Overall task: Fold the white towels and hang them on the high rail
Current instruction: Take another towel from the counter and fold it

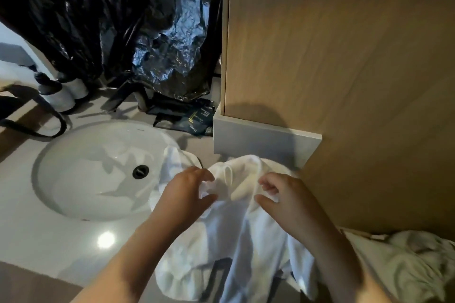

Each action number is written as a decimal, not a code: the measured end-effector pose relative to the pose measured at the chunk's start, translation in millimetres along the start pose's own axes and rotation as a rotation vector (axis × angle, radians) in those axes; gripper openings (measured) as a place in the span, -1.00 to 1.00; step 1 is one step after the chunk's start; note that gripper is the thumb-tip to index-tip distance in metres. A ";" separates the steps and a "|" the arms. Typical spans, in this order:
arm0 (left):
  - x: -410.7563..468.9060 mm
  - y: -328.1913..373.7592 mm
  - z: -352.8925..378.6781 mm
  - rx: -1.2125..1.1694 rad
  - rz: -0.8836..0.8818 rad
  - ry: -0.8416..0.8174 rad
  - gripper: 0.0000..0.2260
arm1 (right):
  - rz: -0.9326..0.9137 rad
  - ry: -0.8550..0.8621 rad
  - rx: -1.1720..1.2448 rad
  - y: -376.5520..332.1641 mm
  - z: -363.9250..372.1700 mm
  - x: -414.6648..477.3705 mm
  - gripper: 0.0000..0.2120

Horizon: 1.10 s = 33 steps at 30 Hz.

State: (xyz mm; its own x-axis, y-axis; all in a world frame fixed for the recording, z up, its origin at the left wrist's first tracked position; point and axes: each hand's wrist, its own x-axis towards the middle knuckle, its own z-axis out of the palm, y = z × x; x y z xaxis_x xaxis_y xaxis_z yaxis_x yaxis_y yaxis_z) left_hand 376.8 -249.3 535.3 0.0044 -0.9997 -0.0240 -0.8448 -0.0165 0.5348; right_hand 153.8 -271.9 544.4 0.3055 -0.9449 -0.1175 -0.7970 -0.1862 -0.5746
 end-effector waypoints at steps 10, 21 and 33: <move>31.3 -30.5 -5.0 -0.076 0.187 -0.184 -0.82 | 0.151 0.124 0.061 -35.0 29.9 22.2 -0.75; 21.7 -35.5 -13.6 -0.204 0.240 -0.144 -0.93 | 0.188 0.234 0.138 -59.0 37.0 31.5 -0.70; 18.2 -39.6 -45.3 -0.343 0.191 0.047 -0.85 | 0.075 0.369 0.262 -64.4 -7.6 16.0 -0.83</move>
State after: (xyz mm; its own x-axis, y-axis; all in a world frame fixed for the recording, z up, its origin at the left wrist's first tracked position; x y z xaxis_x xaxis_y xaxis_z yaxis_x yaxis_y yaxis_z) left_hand 434.5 -267.7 552.0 -0.1048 -0.9849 0.1374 -0.6053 0.1729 0.7770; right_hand 206.0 -277.1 585.7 0.0076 -0.9947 0.1025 -0.6365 -0.0839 -0.7667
